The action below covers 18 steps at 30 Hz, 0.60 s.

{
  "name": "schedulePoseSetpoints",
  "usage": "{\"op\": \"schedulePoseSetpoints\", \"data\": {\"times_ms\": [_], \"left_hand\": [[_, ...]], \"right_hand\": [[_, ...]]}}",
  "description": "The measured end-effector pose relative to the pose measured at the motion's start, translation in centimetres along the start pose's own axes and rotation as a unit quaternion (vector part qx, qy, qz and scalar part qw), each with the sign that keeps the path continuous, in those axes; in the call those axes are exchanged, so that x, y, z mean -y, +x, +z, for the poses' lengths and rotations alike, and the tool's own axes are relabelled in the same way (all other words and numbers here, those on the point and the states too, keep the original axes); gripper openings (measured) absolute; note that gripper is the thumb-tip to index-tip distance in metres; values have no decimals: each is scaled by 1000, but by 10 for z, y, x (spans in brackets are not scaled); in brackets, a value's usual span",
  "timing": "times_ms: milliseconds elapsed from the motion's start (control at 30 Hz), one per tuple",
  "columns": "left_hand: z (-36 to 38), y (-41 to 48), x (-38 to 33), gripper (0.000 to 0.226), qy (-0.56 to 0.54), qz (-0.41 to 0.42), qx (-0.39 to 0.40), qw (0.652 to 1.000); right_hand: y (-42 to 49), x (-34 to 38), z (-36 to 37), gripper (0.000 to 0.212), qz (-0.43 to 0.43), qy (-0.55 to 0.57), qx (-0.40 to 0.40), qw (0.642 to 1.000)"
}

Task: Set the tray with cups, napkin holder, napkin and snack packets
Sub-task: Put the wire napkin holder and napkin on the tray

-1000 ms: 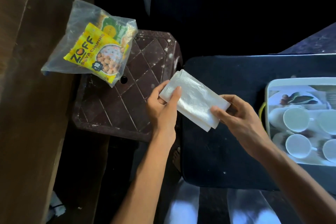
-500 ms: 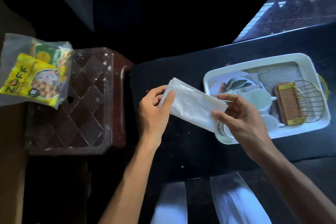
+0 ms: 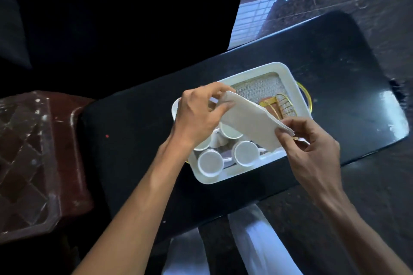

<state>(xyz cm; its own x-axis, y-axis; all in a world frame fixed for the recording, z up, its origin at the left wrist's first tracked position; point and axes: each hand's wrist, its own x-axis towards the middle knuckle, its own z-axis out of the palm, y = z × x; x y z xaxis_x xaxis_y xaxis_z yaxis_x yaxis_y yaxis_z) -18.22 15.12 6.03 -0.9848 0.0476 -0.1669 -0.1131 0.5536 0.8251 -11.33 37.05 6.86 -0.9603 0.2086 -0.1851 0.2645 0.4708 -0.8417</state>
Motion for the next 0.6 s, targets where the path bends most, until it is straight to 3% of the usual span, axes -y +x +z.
{"op": "schedulePoseSetpoints", "data": {"times_ms": [100,300,600], "left_hand": [[31,22,-19,14,36,60,8,997],[77,54,-42,11,88,164,12,982],[114,76,-32,12,181,169,98,964]], "right_hand": [[7,-12,-19,25,-14,-29,-44,999],[12,-39,-38,12,-45,-103,-117,987],[14,-83,-30,20,-48,-202,-91,974]]}}
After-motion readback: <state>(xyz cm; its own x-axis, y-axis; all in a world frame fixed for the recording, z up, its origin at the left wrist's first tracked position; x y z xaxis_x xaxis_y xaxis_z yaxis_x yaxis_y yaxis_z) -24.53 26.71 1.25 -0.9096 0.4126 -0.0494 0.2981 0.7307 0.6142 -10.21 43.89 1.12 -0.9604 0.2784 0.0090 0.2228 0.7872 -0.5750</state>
